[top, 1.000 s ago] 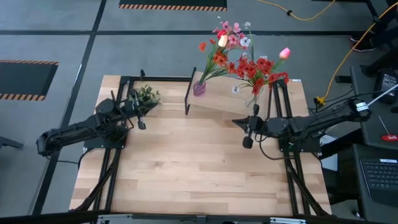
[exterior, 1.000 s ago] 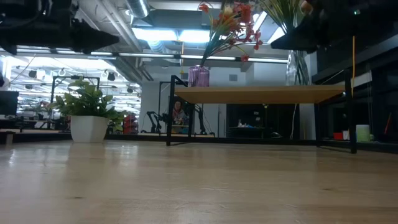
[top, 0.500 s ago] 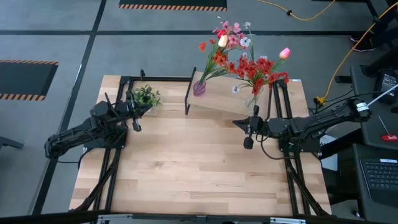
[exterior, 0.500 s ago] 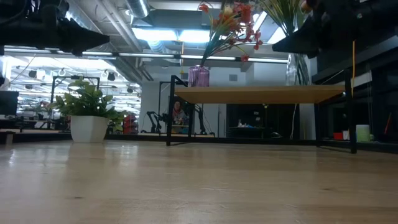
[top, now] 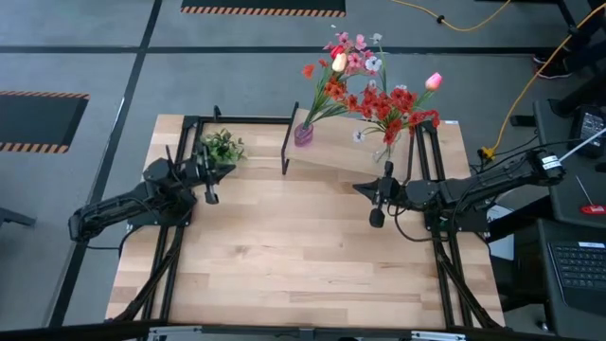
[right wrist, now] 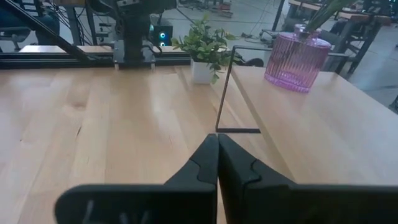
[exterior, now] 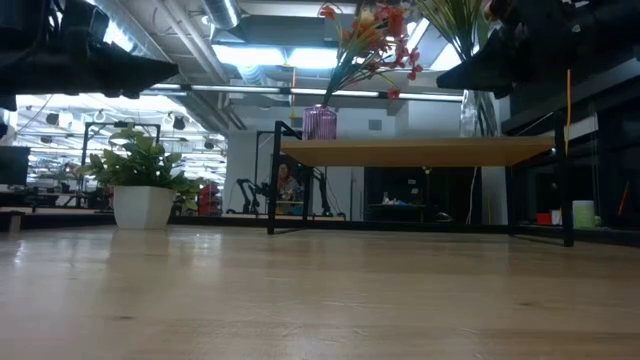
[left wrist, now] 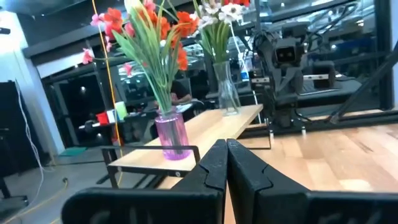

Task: Pick and place flowers into a vace then onto a shelf
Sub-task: Return to Home Position

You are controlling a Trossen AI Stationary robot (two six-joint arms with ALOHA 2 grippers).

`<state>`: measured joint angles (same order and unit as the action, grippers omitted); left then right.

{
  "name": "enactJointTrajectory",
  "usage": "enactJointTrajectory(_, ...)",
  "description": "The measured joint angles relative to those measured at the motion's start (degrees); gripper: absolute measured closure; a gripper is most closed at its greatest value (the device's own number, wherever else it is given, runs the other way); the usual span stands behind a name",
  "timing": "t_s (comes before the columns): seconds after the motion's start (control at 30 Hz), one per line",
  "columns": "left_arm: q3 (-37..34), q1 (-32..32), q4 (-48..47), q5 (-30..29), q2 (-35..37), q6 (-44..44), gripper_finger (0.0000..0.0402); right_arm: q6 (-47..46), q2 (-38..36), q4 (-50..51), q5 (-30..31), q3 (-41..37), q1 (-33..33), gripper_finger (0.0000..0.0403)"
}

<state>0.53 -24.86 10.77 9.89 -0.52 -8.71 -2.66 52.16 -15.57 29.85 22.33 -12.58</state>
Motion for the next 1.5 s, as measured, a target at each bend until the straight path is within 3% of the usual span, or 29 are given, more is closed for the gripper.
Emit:
enactJointTrajectory(0.3,-0.06,0.0,-2.46,0.28,0.01,0.64,0.0399,0.34,1.23,-0.8,-1.14,-0.37,0.06,0.0399)
enactJointTrajectory(0.47,-0.06,0.01,-3.36,0.28,0.03,1.43,0.04,6.0,2.12,-15.34,-8.26,-7.25,0.54,0.0399)
enactJointTrajectory(0.57,-0.06,0.02,-3.55,0.28,0.03,1.95,0.0396,7.58,-1.03,-17.7,-9.02,-10.66,0.6,0.0399)
enactJointTrajectory(0.97,-0.06,0.0,-3.57,0.26,0.03,6.41,0.0394,7.46,-21.66,-0.57,-9.01,-13.38,0.74,0.0399)
enactJointTrajectory(1.4,-0.06,0.02,-3.68,0.26,0.02,6.06,0.0397,10.47,-22.14,1.86,-9.01,-13.38,0.74,0.0399)
enactJointTrajectory(1.5,-0.06,0.0,-3.68,0.26,0.03,6.04,0.0398,7.3,-22.14,1.81,-9.01,-13.38,0.74,0.0399)
